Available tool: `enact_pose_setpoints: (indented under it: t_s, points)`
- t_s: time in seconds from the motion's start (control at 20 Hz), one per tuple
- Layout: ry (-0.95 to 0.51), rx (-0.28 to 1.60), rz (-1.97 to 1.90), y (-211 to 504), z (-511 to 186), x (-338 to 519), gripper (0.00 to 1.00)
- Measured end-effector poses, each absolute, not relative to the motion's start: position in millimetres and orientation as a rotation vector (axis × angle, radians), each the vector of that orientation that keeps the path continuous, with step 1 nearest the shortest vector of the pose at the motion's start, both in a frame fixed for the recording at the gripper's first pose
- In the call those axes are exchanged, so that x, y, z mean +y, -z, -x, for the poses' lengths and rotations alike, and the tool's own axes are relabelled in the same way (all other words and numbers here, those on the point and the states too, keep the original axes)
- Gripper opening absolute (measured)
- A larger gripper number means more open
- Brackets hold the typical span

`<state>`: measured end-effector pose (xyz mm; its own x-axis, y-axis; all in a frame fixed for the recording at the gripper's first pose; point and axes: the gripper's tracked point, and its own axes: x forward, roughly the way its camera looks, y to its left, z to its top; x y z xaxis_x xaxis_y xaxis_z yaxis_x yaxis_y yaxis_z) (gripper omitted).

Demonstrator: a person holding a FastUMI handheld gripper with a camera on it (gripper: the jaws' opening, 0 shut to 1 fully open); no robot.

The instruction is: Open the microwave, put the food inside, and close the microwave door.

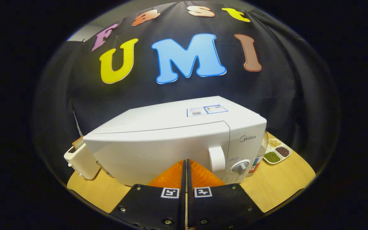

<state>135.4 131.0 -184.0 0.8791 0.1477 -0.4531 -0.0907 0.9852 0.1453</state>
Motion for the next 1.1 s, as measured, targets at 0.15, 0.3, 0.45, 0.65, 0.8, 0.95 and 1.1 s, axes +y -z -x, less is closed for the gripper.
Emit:
enact_pose_setpoints:
  t_s: [0.15,0.3,0.45,0.65,0.8,0.95,1.1]
  points:
    - [-0.128,0.429,-0.077,158.3,-114.3,129.7,0.03]
    - [-0.126,0.383,-0.061,132.0,-91.5,130.0,0.03]
    - [-0.115,0.338,-0.051,109.8,-68.8,130.5,0.03]
    - [-0.101,0.283,-0.044,84.8,-34.3,132.1,0.03]
    - [-0.117,0.25,-0.02,70.2,-3.7,136.7,0.03]
    - [-0.133,0.221,-0.01,56.8,19.6,141.8,0.36]
    - [-0.111,0.187,-0.014,45.3,37.4,146.6,0.83]
